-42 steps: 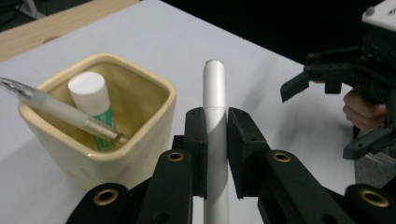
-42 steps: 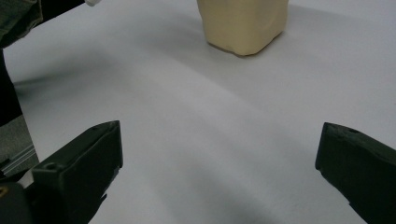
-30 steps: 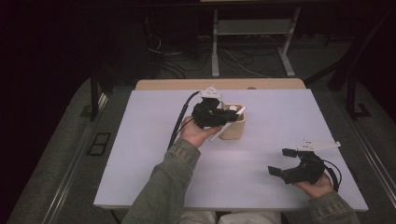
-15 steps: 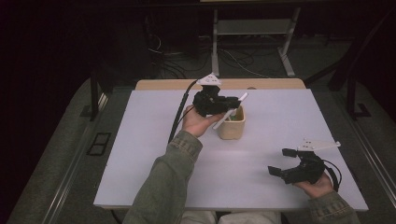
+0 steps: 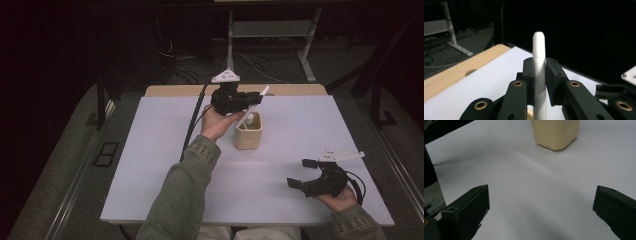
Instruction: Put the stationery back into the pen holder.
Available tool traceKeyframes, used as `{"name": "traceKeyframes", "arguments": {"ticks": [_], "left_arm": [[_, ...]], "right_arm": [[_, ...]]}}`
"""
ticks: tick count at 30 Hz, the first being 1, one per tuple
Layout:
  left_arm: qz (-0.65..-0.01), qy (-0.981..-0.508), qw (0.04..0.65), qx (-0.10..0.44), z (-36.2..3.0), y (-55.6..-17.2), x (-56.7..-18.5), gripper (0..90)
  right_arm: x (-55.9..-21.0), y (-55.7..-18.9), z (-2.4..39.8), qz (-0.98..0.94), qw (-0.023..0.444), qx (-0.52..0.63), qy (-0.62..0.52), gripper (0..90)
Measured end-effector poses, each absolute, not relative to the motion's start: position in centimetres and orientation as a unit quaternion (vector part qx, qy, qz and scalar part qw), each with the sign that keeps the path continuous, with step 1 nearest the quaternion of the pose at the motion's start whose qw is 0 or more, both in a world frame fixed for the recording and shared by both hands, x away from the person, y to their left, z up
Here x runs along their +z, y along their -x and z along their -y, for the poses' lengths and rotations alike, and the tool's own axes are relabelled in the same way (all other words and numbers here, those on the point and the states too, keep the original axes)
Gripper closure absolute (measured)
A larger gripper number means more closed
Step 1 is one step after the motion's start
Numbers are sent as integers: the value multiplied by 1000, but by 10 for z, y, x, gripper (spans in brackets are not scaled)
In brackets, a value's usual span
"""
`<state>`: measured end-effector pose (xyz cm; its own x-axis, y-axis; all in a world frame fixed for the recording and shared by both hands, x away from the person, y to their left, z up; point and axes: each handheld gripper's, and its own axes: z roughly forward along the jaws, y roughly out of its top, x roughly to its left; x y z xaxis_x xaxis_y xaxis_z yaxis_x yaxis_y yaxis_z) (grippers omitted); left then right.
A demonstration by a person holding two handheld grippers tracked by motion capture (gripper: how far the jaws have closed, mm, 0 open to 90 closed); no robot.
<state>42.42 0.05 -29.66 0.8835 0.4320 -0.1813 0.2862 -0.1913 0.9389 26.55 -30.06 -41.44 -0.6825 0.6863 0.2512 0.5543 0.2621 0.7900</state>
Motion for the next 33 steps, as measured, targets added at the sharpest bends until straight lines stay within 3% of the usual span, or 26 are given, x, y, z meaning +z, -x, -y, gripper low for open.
{"name": "traceKeyframes", "arguments": {"ticks": [15, 22, 33], "left_arm": [[-237, -732, 636, 66, 10, -434, -319, 775], [-234, -711, 656, 95, 8, -435, -332, 775], [-251, -713, 648, 96, 9, -444, -354, 774]], "right_arm": [[-414, -265, 300, -792, 71, 466, -388, 4], [-414, -265, 300, -793, 71, 467, -386, 4], [-414, -265, 300, -793, 71, 467, -384, 4]]}}
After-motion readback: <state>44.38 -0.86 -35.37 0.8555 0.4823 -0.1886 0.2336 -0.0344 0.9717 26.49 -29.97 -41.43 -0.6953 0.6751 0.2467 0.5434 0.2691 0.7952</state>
